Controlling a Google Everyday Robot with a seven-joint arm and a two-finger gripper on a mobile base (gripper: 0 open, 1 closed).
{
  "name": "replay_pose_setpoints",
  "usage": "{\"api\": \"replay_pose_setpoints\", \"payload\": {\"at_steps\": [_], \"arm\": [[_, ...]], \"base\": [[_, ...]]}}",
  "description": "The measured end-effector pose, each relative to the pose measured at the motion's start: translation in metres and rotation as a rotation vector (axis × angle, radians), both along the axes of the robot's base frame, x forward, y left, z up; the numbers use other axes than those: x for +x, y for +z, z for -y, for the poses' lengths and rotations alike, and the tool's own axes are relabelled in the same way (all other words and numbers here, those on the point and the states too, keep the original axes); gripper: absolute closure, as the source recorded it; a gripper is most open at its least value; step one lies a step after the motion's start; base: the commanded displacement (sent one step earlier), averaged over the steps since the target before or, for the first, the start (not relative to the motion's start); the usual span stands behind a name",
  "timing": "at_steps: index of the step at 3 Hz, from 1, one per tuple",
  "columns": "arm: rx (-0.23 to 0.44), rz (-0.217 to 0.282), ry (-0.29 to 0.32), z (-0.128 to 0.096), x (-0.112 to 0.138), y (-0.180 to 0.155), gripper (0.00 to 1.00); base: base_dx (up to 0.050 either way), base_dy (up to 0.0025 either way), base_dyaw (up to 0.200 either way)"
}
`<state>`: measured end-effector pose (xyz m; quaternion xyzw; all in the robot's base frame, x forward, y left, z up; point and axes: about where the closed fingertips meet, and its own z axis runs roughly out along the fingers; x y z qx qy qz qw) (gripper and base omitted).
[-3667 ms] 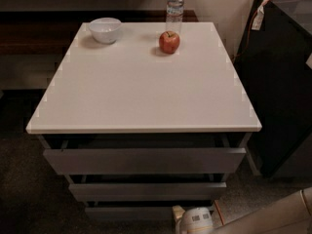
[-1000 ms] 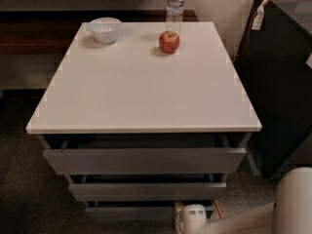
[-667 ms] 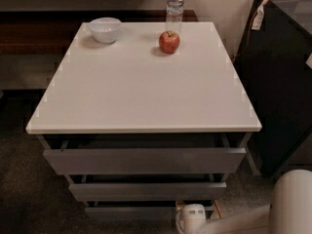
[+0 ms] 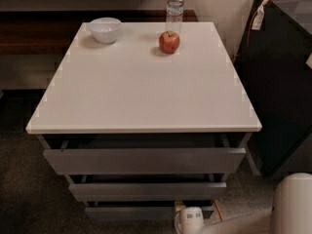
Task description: Pick coke can from bottom drawer and place on counter
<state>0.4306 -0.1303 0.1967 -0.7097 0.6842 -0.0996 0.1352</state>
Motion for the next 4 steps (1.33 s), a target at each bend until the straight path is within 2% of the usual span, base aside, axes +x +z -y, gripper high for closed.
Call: {"api": "replay_pose_setpoints", "payload": {"at_steps": [1, 2, 4], "arm": [[-0.015, 0.025, -0.002, -0.0041, -0.0018, -0.0017, 0.03], [-0.023, 0.027, -0.008, -0.0041, 0.0000, -0.0060, 0.33], [-0.030, 0.028, -0.015, 0.0002, 0.0031, -0.0082, 0.80]], "base": [[0.000, 0.00000, 0.000], [0.000, 0.00000, 0.000], [0.000, 0.00000, 0.000]]}}
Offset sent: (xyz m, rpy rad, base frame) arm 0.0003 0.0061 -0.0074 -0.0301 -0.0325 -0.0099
